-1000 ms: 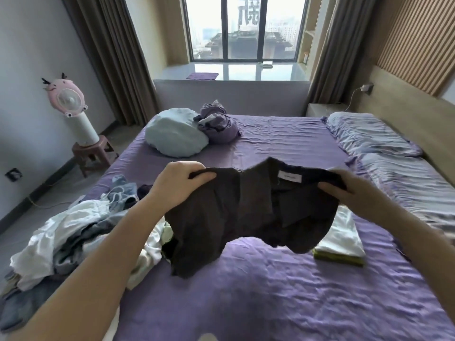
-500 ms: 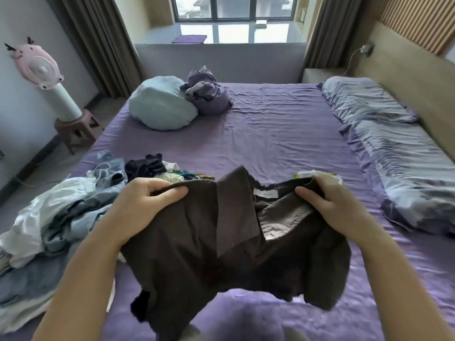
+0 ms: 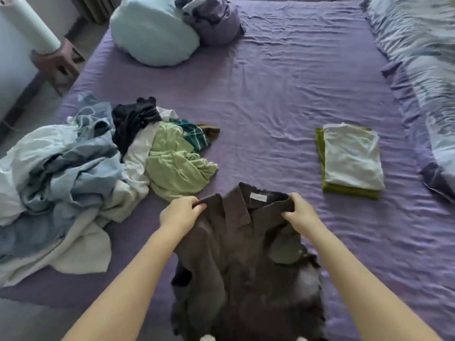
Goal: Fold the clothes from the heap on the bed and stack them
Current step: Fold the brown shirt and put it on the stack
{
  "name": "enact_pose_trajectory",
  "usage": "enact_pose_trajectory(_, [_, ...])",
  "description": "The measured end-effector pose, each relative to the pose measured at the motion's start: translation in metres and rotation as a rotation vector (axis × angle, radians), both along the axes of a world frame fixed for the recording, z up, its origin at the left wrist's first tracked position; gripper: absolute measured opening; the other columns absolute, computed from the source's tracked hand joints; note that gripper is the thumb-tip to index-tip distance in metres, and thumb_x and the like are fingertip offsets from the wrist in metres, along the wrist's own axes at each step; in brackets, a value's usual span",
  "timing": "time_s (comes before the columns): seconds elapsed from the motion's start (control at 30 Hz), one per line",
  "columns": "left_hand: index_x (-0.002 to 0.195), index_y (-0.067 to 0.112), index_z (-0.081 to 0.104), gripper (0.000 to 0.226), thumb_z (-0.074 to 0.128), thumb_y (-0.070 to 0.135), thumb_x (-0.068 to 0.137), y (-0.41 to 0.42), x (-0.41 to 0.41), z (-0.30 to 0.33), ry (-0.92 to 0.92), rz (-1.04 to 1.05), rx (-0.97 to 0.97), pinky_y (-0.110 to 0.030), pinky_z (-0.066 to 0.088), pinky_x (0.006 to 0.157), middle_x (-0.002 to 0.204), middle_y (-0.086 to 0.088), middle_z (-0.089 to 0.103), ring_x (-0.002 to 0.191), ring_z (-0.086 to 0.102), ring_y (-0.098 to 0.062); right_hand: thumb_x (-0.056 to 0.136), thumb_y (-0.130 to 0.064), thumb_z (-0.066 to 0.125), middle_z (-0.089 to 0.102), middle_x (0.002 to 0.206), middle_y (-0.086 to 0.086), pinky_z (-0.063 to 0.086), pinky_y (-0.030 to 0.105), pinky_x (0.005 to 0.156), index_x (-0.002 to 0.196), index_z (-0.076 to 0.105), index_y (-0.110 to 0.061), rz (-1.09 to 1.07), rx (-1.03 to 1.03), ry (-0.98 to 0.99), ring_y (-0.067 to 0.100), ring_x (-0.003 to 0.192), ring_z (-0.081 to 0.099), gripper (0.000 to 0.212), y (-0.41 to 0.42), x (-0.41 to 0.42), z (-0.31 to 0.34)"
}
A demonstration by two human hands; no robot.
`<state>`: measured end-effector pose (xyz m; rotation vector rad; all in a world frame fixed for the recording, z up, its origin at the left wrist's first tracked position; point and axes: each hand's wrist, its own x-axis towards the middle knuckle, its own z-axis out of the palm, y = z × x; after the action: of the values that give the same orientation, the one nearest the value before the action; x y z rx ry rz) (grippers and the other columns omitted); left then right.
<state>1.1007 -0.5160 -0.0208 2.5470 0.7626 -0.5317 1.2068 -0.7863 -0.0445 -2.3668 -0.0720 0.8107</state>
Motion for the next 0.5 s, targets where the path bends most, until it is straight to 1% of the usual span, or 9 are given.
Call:
enact_pose_trajectory(0.07, [0.102,0.028,0.065,0.029,0.045,0.049,0.096,-0.002,0.007,-0.034,0.002,-0.022,0.051,-0.032,0.042,0.072,0.109,0.0,0.067,0.105,0.06,-0.025,0.084,-0.001,0.054,0.06,0.115,0.013,0.037,0.031,0.07,0.12,0.048,-0.012,-0.059,-0.024,-0.004,0.028,0.102,0.056,0.038,0.004,-0.006,-0.037])
enact_pose_trajectory(0.13, [0.102,0.028,0.065,0.029,0.044,0.048,0.097,0.003,0.02,-0.056,-0.031,-0.063,0.123,-0.033,0.042,0.069,0.107,0.0,0.067,0.103,0.061,-0.026,0.085,0.001,0.051,0.059,0.118,0.015,0.04,0.033,0.074,0.122,0.047,-0.011,-0.067,-0.027,-0.055,0.031,0.106,0.055,0.04,0.009,-0.002,-0.061])
enact_pose_trajectory(0.23, [0.103,0.026,0.066,0.033,0.042,0.048,0.097,0.021,0.048,-0.079,-0.123,-0.164,0.259,-0.034,0.043,0.069,0.105,-0.002,0.067,0.1,0.062,-0.028,0.087,0.001,0.048,0.055,0.125,0.012,0.041,0.034,0.081,0.13,0.044,-0.012,-0.024,0.007,-0.181,0.031,0.113,0.052,0.046,0.021,0.021,-0.079])
enact_pose_trajectory(0.3, [0.102,0.021,0.067,0.035,0.043,0.047,0.097,0.038,0.072,-0.092,-0.189,-0.244,0.386,-0.035,0.04,0.07,0.101,-0.005,0.067,0.096,0.062,-0.03,0.089,0.002,0.048,0.054,0.131,0.01,0.038,0.032,0.085,0.134,0.043,-0.012,-0.006,0.044,-0.275,0.03,0.118,0.051,0.048,0.03,0.044,-0.086])
enact_pose_trajectory(0.37, [0.104,0.018,0.069,0.033,0.048,0.043,0.096,0.052,0.095,-0.104,-0.189,-0.294,0.503,-0.036,0.035,0.075,0.102,-0.008,0.067,0.098,0.058,-0.032,0.09,0.001,0.05,0.052,0.134,0.009,0.037,0.03,0.09,0.138,0.04,-0.012,-0.04,0.082,-0.326,0.026,0.122,0.049,0.051,0.037,0.066,-0.093])
enact_pose_trajectory(0.43, [0.111,0.015,0.067,0.027,0.056,0.032,0.093,0.054,0.111,-0.117,-0.2,-0.232,0.519,-0.04,0.033,0.083,0.11,-0.012,0.062,0.105,0.051,-0.034,0.09,-0.002,0.054,0.053,0.131,0.01,0.037,0.031,0.093,0.139,0.039,-0.01,-0.079,0.076,-0.348,0.025,0.119,0.05,0.052,0.036,0.08,-0.103])
enact_pose_trajectory(0.5, [0.113,0.011,0.066,0.027,0.061,0.02,0.088,0.035,0.116,-0.126,-0.256,-0.165,0.411,-0.044,0.034,0.088,0.113,-0.016,0.059,0.108,0.05,-0.037,0.09,-0.006,0.056,0.052,0.13,0.013,0.038,0.036,0.098,0.139,0.039,-0.007,-0.076,0.049,-0.311,0.027,0.119,0.049,0.052,0.031,0.078,-0.116])
